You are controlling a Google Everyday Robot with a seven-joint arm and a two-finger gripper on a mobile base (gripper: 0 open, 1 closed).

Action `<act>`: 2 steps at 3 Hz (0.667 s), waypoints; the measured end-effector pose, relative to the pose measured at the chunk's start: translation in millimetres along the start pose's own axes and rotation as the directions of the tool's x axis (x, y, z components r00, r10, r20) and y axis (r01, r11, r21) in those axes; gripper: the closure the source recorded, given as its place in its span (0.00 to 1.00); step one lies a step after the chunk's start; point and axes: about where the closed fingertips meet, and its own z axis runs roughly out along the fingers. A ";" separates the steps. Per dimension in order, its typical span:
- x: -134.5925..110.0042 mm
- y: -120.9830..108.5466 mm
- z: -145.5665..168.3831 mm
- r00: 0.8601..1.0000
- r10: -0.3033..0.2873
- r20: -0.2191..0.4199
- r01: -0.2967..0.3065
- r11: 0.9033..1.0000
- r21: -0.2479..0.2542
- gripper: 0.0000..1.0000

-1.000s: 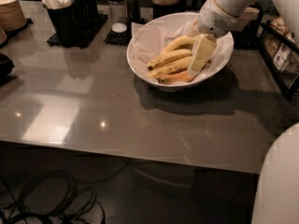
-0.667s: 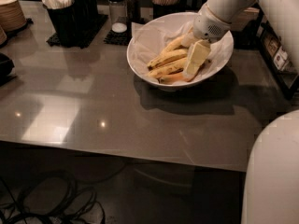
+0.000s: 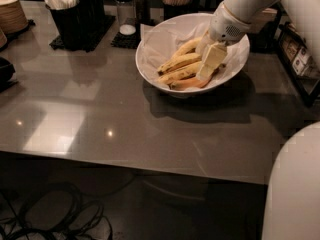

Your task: Pick banana from white bowl

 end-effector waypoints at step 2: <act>6.4 -2.1 -0.3 1.000 0.019 -0.011 -0.019 1.000 -0.002 0.33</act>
Offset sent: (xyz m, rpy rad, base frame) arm -0.0045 -0.0159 -0.0033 -0.0266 0.0570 -0.0157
